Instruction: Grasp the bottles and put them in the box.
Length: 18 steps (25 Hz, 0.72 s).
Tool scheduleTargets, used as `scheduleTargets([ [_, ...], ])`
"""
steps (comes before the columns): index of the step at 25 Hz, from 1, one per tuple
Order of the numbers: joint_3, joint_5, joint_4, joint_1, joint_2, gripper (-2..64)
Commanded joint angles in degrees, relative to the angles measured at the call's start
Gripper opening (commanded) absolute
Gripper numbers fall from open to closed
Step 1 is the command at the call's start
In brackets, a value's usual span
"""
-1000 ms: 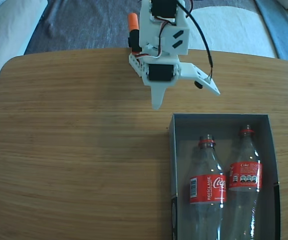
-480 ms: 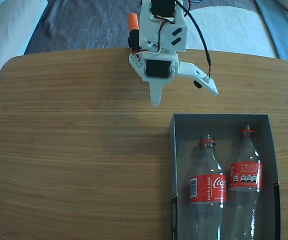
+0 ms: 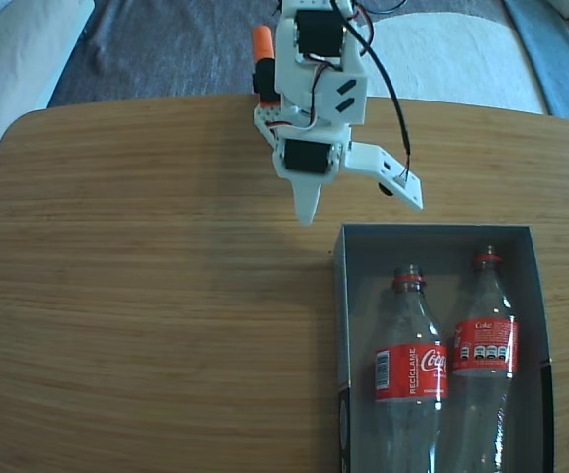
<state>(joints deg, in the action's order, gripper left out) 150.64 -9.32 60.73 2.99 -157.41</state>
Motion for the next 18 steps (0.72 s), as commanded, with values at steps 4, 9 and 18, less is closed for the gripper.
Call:
scheduleTargets([
  [4,1.1,0.4,-2.1,0.2,-0.5,-0.3],
  [9,2.0,0.4,-2.0,0.2,-0.5,-0.3],
  [18,5.4,4.3,-1.3,0.2,-7.9,-0.6],
])
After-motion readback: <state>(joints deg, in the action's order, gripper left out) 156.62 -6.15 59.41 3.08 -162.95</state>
